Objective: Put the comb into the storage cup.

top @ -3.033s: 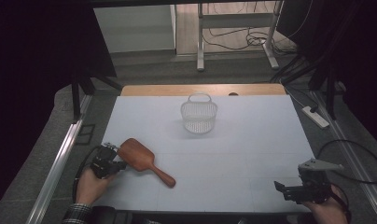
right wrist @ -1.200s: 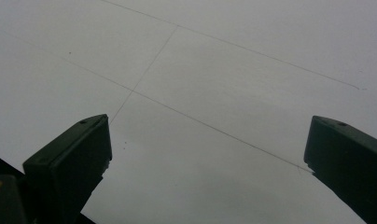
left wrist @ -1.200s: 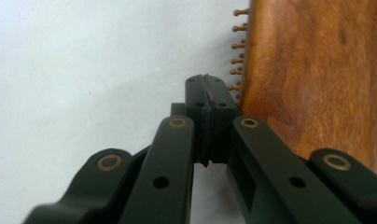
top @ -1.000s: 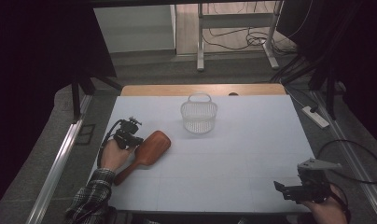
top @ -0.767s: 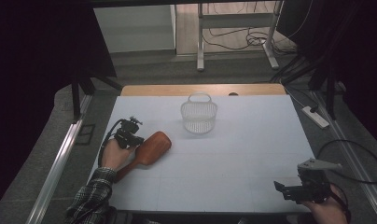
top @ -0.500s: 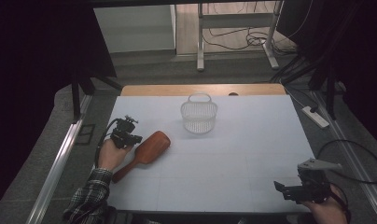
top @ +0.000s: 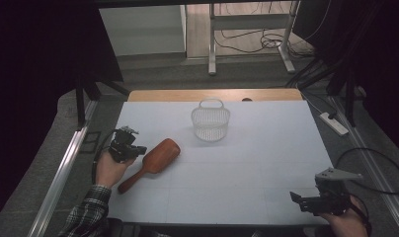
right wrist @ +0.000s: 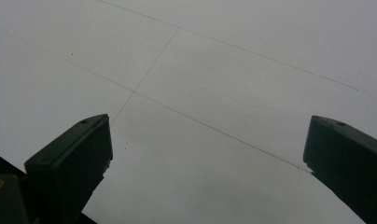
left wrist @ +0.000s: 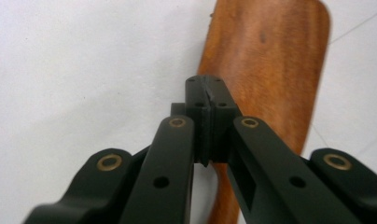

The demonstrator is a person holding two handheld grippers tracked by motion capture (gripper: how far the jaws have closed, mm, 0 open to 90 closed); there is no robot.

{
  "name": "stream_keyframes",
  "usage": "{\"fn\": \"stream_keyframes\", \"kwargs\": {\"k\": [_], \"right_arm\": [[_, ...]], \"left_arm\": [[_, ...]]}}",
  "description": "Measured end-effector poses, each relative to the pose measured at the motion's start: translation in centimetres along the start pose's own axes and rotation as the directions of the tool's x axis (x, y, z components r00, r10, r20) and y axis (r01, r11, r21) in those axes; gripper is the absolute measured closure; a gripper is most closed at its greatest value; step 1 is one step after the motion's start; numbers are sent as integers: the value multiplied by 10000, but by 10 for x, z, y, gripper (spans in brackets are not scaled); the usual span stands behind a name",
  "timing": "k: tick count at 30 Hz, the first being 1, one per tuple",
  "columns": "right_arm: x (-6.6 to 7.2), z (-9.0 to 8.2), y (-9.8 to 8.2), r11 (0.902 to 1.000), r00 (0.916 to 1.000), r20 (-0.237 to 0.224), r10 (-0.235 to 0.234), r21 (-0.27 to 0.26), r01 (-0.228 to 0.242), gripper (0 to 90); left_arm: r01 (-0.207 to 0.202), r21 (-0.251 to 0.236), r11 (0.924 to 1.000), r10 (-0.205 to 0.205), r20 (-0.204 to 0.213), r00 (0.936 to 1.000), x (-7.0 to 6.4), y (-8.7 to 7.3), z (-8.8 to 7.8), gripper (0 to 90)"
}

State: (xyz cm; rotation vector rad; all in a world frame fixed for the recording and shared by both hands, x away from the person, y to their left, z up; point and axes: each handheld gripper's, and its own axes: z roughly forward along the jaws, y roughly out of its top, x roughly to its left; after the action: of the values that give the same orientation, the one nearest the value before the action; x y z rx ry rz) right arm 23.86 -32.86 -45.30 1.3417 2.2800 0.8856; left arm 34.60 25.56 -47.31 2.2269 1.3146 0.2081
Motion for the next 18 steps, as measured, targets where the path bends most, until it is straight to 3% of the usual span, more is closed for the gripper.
{"fn": "stream_keyframes", "kwargs": {"k": [6,18], "right_arm": [[0,0,0,10000,10000,3,-16,2,16,13],[1,0,0,10000,10000,-3,-68,-15,68,13]], "left_arm": [[6,-213,9998,-5,45,10000,-4,-15,-12,888],[468,-672,9966,-461,123,9989,-7,-48,-31,876]]}}
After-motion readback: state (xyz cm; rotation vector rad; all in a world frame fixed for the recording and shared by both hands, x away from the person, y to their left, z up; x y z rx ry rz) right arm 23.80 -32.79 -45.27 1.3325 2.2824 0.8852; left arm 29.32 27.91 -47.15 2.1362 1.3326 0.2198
